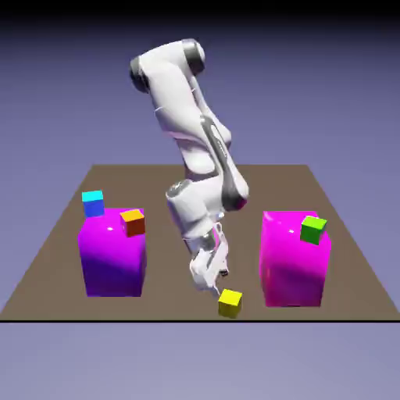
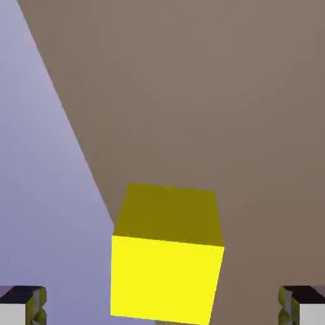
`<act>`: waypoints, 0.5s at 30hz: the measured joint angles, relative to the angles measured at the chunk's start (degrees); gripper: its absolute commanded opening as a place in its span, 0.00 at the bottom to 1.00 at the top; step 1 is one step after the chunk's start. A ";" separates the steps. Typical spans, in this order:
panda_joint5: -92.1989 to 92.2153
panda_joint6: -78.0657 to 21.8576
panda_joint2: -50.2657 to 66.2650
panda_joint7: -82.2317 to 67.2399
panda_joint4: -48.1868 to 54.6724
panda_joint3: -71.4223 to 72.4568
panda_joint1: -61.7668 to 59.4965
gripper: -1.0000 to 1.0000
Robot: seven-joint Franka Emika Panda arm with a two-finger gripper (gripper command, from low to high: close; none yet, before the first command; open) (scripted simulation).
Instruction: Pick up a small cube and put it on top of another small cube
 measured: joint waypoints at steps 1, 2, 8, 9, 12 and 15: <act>-0.48 1.47 2.07 0.02 0.85 -1.62 1.96 0.50; -0.97 2.95 4.15 0.03 1.71 -3.25 3.91 0.50; -2.58 7.91 11.07 0.08 4.56 -8.69 10.46 0.00; -2.10 6.47 9.01 0.07 3.71 -7.07 8.51 0.00; -0.65 2.04 2.78 0.02 1.14 -2.18 2.63 0.00; 2.21 -4.01 -1.22 -0.21 1.82 -0.60 -0.08 0.00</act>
